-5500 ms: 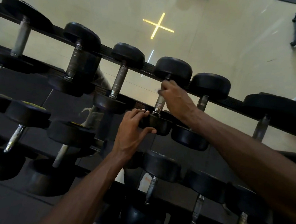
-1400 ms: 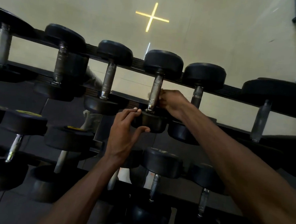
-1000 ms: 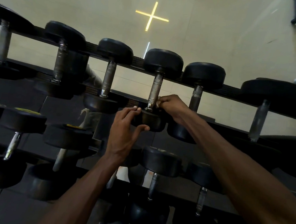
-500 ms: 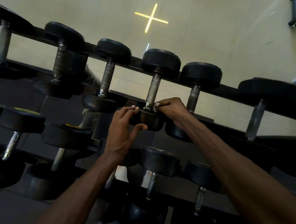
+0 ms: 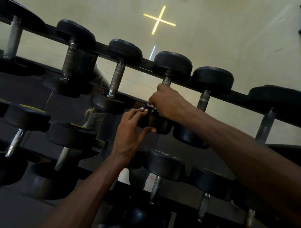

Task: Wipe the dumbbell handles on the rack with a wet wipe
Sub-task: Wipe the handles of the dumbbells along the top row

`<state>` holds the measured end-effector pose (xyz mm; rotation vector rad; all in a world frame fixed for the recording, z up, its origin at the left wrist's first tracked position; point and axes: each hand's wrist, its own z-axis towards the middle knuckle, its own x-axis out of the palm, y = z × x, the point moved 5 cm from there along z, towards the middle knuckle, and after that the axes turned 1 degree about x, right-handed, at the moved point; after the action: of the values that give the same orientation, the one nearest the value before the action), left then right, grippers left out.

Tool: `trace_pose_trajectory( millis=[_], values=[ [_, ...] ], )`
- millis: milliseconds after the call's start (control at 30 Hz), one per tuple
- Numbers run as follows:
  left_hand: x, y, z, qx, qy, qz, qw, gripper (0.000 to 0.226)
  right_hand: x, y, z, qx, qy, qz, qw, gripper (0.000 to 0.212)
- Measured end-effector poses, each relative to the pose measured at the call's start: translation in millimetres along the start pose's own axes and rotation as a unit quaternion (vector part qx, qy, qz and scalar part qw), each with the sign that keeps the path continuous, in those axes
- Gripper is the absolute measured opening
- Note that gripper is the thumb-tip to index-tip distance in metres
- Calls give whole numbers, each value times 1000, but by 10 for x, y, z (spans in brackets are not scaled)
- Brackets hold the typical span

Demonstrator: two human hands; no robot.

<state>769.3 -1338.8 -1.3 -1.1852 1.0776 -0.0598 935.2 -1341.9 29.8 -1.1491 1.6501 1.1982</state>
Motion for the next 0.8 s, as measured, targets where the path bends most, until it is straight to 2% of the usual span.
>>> trace_pose_trajectory(
  millis=[67, 133, 233, 300, 467, 533, 633, 733, 800],
  values=[
    [-7, 2, 6, 1, 3, -1, 1000, 62, 74, 112, 160, -39, 84, -121, 988, 16],
    [-14, -6, 4, 2, 8, -4, 1000, 63, 49, 182, 272, -44, 133, -161, 977, 16],
    [-24, 6, 13, -1, 9, -8, 1000, 63, -24, 152, 301, -40, 157, -70, 984, 11],
    [-23, 18, 10, -2, 7, -14, 1000, 62, -76, 27, 169, -29, 143, 3, 989, 13],
    [18, -2, -49, 8, 4, -7, 1000, 64, 13, -562, -409, 116, 67, 157, 978, 19],
    [41, -68, -75, 39, 0, 10, 999, 63, 76, -719, -660, 171, -13, 277, 945, 19],
    [128, -272, -65, 125, 10, 36, 991, 52, 119, -866, -948, 249, -135, 419, 863, 17],
    [295, -537, 8, 153, 34, 24, 987, 42, 92, -946, -1138, 300, -200, 519, 775, 17],
    [469, -702, 61, 151, 62, 18, 986, 43, 44, -998, -1231, 298, -213, 568, 737, 22]
  ],
)
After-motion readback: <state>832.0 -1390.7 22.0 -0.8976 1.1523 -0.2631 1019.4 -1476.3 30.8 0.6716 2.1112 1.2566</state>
